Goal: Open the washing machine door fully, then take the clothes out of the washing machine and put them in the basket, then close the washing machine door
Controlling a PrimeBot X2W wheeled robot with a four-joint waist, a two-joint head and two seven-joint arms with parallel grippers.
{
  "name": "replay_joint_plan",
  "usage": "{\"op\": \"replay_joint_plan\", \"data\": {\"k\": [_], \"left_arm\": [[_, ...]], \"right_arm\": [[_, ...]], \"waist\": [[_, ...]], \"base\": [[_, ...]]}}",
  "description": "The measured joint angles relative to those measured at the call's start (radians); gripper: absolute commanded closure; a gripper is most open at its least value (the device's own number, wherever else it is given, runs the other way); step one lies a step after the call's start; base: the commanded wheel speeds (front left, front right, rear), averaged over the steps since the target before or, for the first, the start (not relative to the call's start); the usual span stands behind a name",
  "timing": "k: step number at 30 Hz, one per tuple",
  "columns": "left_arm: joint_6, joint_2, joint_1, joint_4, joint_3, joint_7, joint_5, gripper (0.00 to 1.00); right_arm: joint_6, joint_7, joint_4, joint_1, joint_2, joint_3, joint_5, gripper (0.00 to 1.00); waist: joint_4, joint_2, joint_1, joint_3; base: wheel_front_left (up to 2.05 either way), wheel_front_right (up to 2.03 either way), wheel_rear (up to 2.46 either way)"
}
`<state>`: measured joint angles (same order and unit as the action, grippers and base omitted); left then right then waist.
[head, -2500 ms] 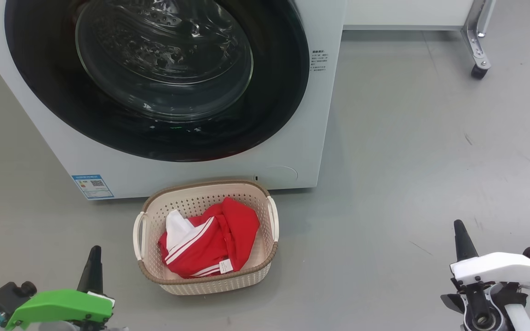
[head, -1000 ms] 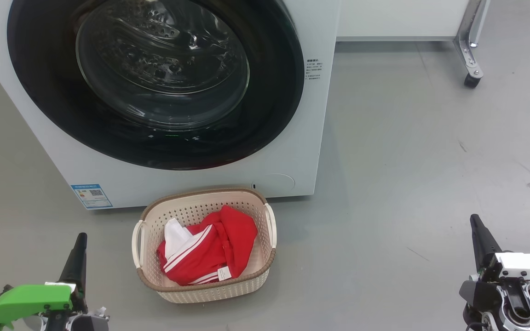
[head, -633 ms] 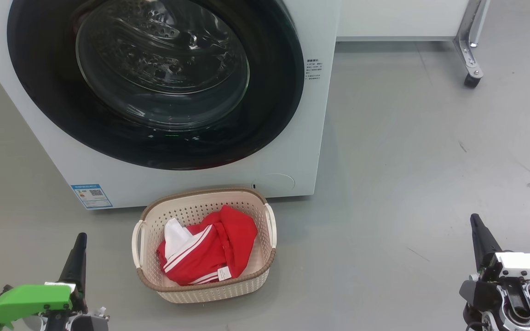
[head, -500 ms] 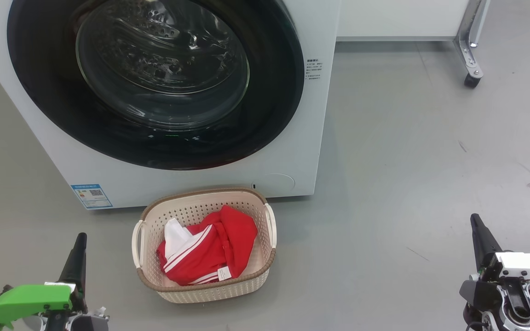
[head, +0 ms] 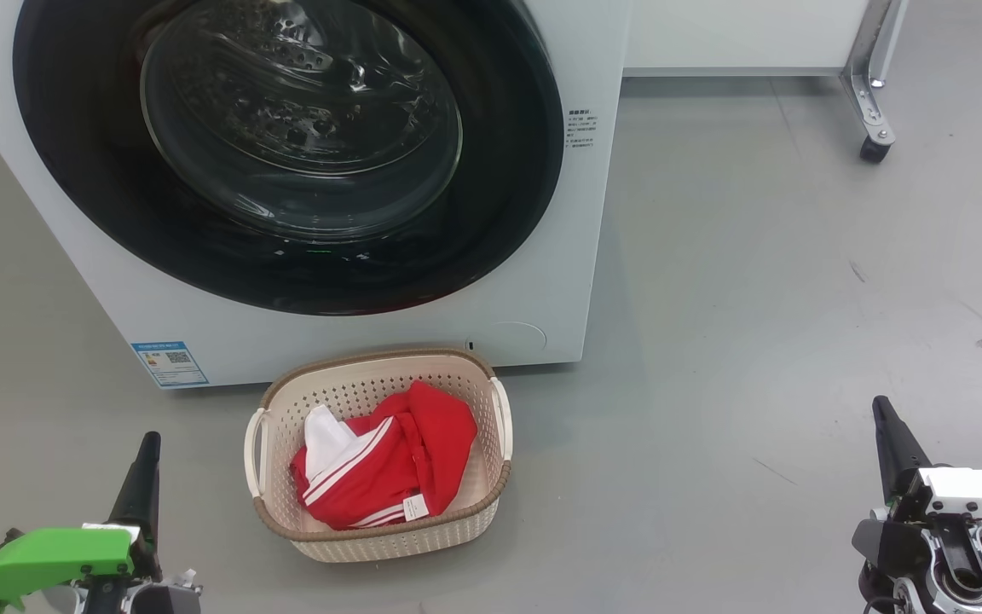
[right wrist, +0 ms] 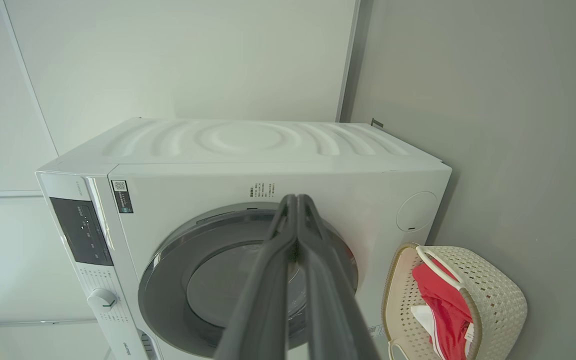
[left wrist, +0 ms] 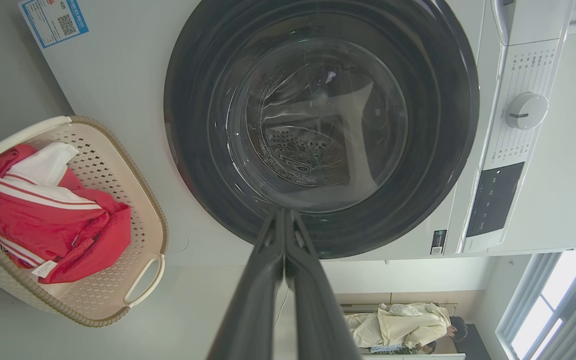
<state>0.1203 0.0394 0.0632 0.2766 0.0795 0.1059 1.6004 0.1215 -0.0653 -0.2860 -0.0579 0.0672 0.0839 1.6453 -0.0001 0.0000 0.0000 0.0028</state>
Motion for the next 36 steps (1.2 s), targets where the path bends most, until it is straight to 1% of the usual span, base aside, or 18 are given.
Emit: {"op": "replay_joint_plan", "data": {"k": [36], "left_arm": [[0.0,0.0,0.0,0.0,0.0,0.0,0.0,1.0]], "right_arm": [[0.0,-0.001,0.004,0.0,0.0,0.003,0.0,1.0]], "waist": [[0.0,0.0,0.0,0.0]], "base": [[0.0,0.0,0.0]]}}
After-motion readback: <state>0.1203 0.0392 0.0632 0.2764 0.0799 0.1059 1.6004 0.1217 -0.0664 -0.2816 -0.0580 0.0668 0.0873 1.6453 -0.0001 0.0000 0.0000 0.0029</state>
